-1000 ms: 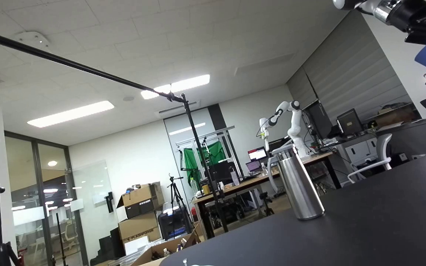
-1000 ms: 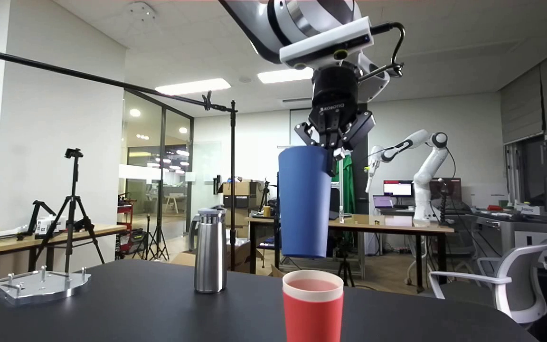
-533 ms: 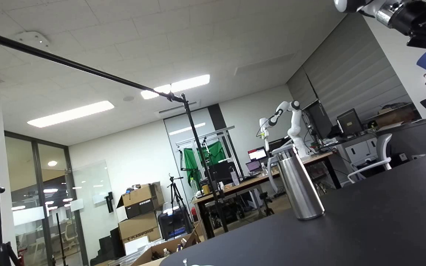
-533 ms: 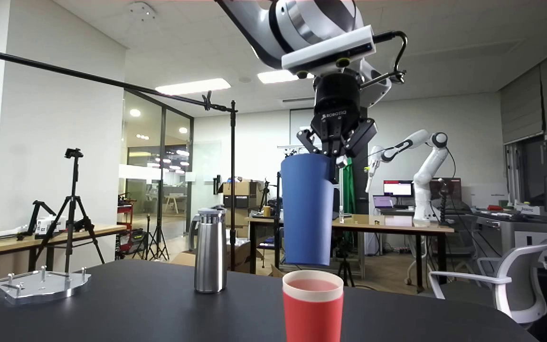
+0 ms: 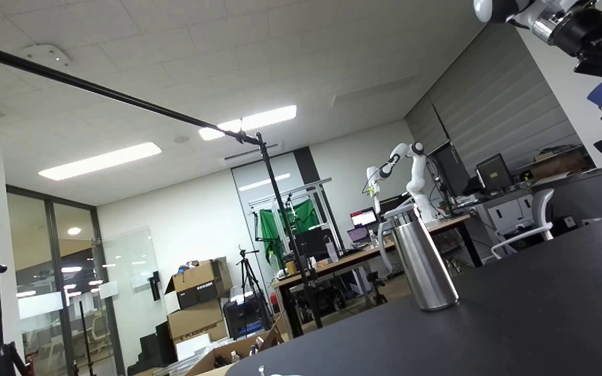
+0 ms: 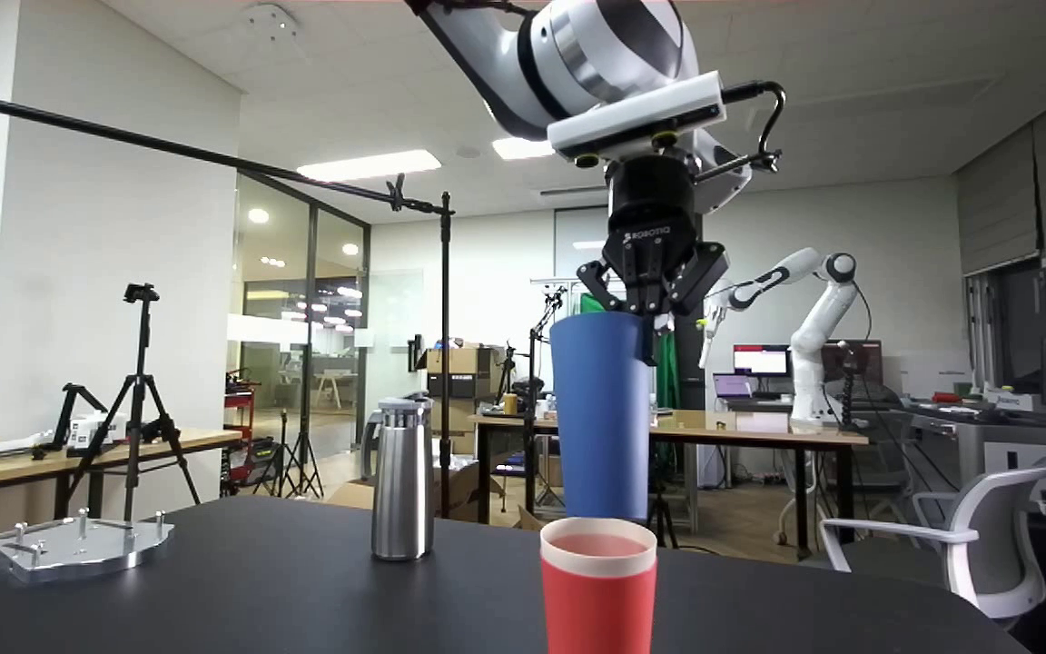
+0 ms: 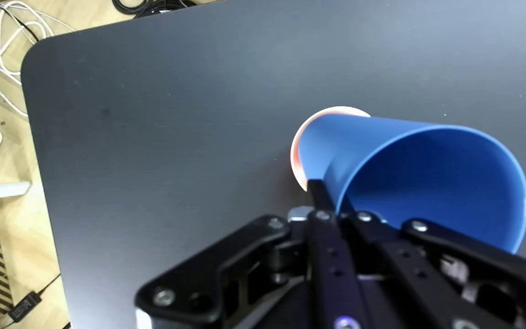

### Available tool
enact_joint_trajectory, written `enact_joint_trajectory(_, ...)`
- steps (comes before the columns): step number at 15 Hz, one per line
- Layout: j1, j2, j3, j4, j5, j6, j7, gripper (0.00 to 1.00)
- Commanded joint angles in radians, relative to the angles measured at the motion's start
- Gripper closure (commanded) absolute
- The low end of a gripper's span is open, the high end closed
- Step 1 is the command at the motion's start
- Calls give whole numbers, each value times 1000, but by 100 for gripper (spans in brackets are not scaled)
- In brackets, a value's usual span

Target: Stack up the cups

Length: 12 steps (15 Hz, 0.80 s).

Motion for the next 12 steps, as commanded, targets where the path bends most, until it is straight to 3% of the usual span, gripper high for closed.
enact_joint_trajectory(1, -9, 4, -1, -7, 6, 24, -6, 99)
enact_joint_trajectory(12, -8, 21, 4, -25, 6, 53, -3, 99)
